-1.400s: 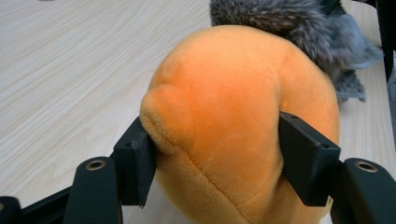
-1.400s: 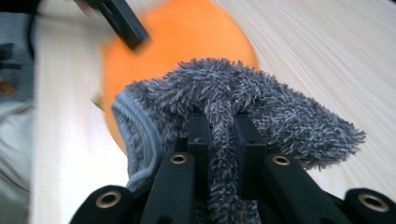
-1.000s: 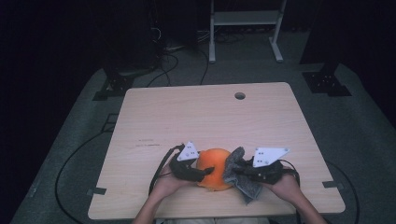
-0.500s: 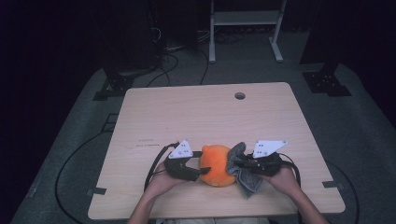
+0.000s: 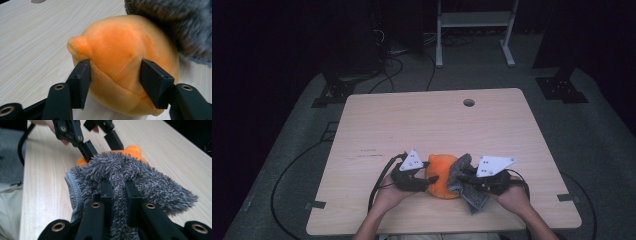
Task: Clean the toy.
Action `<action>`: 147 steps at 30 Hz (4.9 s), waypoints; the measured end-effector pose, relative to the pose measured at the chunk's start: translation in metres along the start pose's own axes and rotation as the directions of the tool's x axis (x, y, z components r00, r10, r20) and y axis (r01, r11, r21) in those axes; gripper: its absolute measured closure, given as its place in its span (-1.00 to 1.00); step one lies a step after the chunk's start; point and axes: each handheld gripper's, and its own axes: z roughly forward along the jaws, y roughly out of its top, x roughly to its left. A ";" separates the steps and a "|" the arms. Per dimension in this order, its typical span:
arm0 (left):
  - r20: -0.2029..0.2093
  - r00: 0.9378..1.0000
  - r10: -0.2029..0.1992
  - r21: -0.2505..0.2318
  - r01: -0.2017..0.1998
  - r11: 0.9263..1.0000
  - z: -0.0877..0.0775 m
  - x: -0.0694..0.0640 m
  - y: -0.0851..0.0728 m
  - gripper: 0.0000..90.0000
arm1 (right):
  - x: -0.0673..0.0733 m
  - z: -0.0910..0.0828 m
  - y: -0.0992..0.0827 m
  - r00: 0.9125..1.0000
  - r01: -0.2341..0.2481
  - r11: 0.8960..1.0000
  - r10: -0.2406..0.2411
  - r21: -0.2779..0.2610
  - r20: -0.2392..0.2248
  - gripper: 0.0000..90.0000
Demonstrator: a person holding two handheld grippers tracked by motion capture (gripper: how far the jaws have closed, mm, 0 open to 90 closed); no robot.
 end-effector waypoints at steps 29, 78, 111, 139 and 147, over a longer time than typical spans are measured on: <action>0.109 0.987 -0.119 -0.014 0.121 0.993 -0.002 0.007 0.001 -0.25 | 0.007 0.004 -0.009 1.000 0.004 1.000 -0.004 0.003 0.031 0.77; 0.132 0.991 -0.032 0.019 0.029 0.999 0.005 -0.004 -0.001 0.10 | 0.006 0.008 -0.007 0.999 0.046 0.999 -0.047 0.014 0.026 0.77; 0.132 0.991 -0.011 -0.030 0.015 0.999 0.003 -0.013 0.001 -0.08 | -0.032 -0.007 -0.036 0.989 -0.149 0.988 0.149 0.037 -0.006 0.77; 0.112 0.993 0.027 -0.020 -0.024 0.999 0.007 -0.024 0.009 -0.15 | -0.038 -0.020 -0.015 0.993 -0.117 0.991 0.118 0.061 -0.010 0.77; 0.105 0.986 0.132 -0.006 -0.132 0.991 0.007 -0.037 0.013 -0.14 | -0.011 -0.004 0.041 0.995 0.030 0.999 -0.026 0.034 -0.096 0.77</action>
